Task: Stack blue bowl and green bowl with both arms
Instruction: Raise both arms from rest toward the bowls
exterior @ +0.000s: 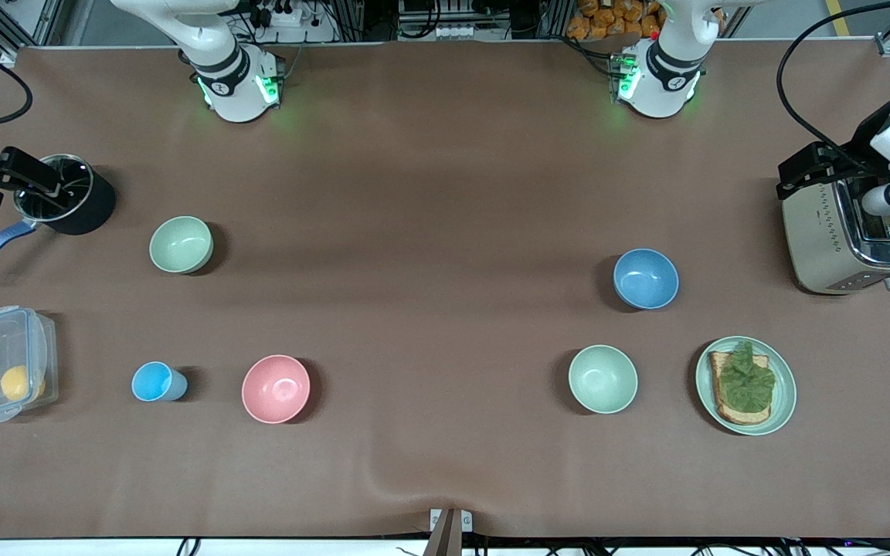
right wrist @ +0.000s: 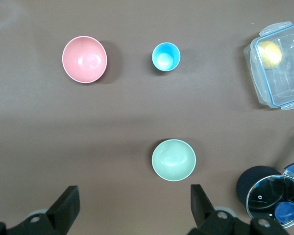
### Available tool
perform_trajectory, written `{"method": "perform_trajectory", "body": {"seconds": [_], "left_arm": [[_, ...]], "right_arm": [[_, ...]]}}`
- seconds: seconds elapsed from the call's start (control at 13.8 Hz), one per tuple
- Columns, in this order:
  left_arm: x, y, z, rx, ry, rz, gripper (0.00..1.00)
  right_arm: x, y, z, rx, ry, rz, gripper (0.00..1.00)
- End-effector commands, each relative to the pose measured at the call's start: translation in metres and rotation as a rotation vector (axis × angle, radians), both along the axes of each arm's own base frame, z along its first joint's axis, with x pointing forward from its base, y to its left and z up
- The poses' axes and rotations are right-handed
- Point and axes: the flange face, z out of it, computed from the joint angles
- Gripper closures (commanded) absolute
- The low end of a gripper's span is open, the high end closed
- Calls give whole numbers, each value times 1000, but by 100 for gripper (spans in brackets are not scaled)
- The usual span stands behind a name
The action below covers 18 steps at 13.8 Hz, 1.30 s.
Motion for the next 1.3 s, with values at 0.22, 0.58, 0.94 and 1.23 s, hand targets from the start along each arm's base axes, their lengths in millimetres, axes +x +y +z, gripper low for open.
{"method": "perform_trajectory", "body": {"seconds": [0.22, 0.58, 0.94, 1.23], "left_arm": [[-1, -2, 6, -9, 1, -4, 0], [0, -4, 4, -2, 4, -7, 0], [5, -6, -38, -13, 94, -11, 0], [30, -9, -127, -16, 239, -30, 0]], "right_arm": [[-2, -3, 2, -19, -2, -9, 0], [1, -37, -41, -7, 67, -55, 0], [-17, -97, -151, 41, 131, -77, 0], [-43, -117, -230, 80, 175, -102, 0]]}}
